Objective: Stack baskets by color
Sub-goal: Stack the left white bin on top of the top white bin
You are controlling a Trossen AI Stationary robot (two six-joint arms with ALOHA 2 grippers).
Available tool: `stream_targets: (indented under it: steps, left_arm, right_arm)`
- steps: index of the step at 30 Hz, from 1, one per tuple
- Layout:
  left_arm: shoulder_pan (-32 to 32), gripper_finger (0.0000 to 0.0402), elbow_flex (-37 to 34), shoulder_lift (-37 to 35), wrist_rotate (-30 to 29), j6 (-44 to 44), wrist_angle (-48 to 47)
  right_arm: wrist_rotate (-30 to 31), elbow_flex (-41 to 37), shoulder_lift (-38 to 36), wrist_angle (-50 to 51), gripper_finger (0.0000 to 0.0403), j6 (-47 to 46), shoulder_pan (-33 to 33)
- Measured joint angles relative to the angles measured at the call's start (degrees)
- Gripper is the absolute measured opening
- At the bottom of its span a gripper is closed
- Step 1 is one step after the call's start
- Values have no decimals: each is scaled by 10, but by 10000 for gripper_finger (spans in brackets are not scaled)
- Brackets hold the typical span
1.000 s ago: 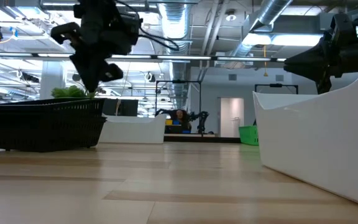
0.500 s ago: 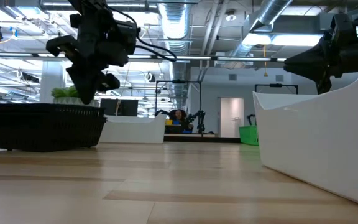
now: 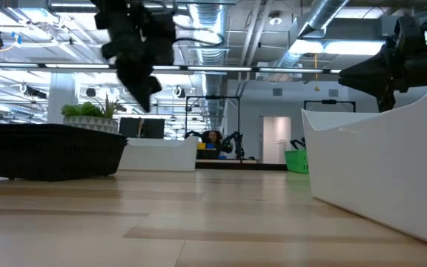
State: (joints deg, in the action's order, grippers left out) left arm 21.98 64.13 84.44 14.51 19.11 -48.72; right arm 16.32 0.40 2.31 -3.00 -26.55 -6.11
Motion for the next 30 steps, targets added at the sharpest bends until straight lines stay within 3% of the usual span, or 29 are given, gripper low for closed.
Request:
stream_targets:
  steps: [4, 9, 15, 20, 24, 30]
  left_arm:
    - [-30, 36, 28, 0, 21, -25, 54]
    - [-110, 118, 31, 0, 43, -36, 171]
    - [-213, 196, 31, 0, -59, -67, 333]
    - [-252, 201, 33, 17, -103, -91, 423]
    - [-255, 190, 45, 70, -110, -142, 437]
    - [-260, 175, 139, 176, -131, -196, 400]
  right_arm:
    - [0, 0, 0, 0, 104, 0, 0]
    - [0, 0, 0, 0, 104, 0, 0]
    - [0, 0, 0, 0, 104, 0, 0]
    - [0, 0, 0, 0, 104, 0, 0]
    - [0, 0, 1, 0, 104, 0, 0]
    - [0, 0, 4, 0, 104, 0, 0]
